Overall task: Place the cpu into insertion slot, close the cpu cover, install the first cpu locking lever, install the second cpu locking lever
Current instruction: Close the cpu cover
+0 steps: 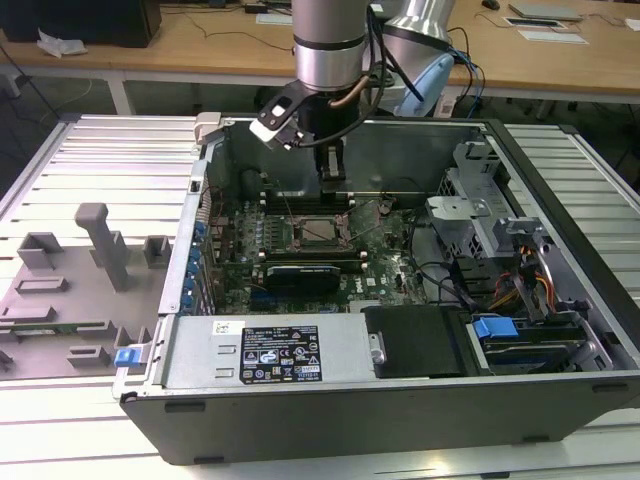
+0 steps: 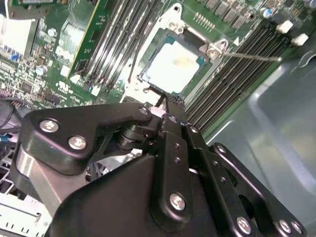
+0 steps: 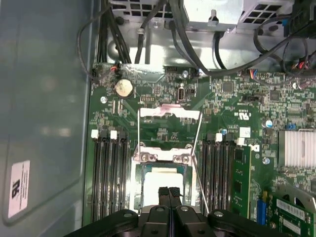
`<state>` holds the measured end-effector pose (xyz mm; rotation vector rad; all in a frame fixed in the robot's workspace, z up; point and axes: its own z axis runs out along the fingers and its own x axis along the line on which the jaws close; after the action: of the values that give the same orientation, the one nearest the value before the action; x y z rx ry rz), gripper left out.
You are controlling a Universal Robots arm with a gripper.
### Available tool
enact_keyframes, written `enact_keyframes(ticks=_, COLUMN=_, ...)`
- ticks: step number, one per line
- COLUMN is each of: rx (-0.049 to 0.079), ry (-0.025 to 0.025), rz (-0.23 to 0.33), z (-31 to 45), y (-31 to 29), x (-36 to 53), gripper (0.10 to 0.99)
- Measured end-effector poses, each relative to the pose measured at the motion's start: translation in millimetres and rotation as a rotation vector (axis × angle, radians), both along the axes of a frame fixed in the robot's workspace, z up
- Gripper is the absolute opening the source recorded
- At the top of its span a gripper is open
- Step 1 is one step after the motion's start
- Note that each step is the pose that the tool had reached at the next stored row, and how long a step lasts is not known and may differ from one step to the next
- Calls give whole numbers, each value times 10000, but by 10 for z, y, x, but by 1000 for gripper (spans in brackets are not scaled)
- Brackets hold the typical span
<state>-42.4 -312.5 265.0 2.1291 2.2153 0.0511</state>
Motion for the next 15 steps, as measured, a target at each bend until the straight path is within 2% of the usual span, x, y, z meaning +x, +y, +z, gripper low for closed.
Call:
enact_keyframes(ticks=4, rx=-1, ry=1, rz=0, z=0, y=0, x=213, gripper=106)
enact_keyframes(ticks=6, rx=0, ry=1, rz=-1, z=0, y=0, x=348, gripper=106)
enact_keyframes(ticks=11, rx=-2, ry=1, rz=0, z=1, y=0, x=516, gripper=106)
enact_keyframes(ticks=15, rx=-1, ry=5, rz=0, z=0, y=0, x=736, gripper=106)
